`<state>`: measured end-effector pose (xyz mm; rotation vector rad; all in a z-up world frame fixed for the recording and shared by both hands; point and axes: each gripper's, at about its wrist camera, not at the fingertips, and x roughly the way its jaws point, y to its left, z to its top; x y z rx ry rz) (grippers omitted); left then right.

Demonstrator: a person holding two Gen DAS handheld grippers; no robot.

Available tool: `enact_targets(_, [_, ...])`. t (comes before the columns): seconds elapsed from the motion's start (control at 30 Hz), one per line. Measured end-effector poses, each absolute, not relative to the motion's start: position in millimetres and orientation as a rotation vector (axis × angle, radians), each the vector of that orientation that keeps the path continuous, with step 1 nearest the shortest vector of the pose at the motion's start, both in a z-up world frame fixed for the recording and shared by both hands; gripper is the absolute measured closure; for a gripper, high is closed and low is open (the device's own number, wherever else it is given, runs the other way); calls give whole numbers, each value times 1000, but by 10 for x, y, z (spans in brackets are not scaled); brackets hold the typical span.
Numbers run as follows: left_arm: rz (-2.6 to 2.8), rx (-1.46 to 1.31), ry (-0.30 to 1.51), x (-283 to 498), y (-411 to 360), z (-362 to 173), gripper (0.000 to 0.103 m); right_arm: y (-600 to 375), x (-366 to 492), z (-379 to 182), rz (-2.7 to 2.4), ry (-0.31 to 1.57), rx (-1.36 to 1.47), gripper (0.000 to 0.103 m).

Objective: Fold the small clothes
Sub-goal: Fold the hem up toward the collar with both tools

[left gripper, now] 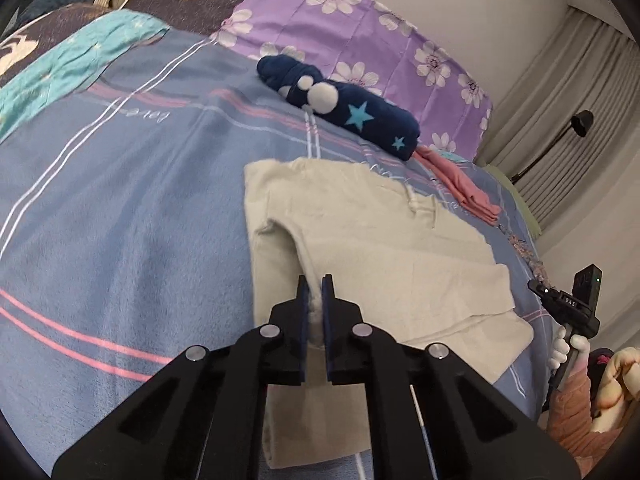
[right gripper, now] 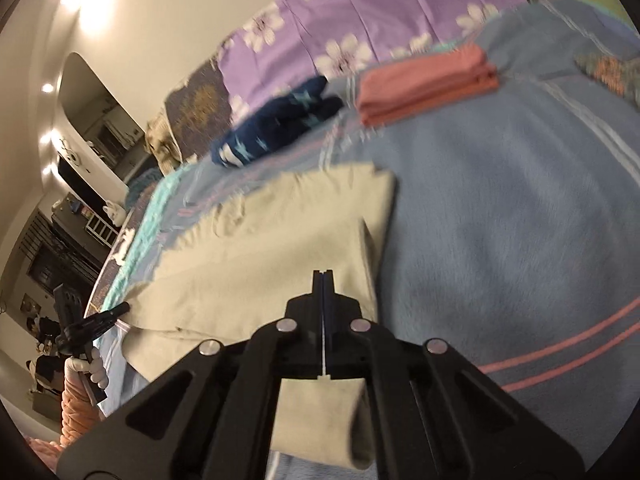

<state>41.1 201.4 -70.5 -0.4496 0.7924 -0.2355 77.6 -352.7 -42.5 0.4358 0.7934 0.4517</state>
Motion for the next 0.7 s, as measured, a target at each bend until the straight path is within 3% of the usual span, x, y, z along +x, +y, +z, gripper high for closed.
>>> enact_targets(0.1, [-253, -443, 768, 435, 1995, -609, 97, -3522, 827, -364, 456, 796, 425, 103])
enact_targets(0.2, [-248, -444, 781, 485, 1988, -649, 97, -3503, 898, -437, 432, 836, 401, 93])
enact_targets(0.27, [-247, -449, 803, 508, 1993, -721, 97, -3530, 921, -569, 410, 875, 411, 70])
enact_targets(0.37, [-243, -468, 836, 515, 2008, -847, 97, -3555, 970, -785, 405, 941, 427, 63])
enact_targets(0.43, [-239, -482, 845, 507, 2022, -893, 97, -3587, 991, -905, 404, 968, 455, 64])
enact_targets(0.47, [-237, -486, 847, 502, 2033, -903, 97, -3605, 986, -925, 411, 964, 474, 82])
enact_targets(0.5, [-235, -493, 847, 497, 2046, -905, 97, -3612, 968, -903, 435, 949, 489, 93])
enact_targets(0.7, [-259, -525, 784, 463, 2086, -742, 97, -3459, 825, -457, 425, 833, 347, 93])
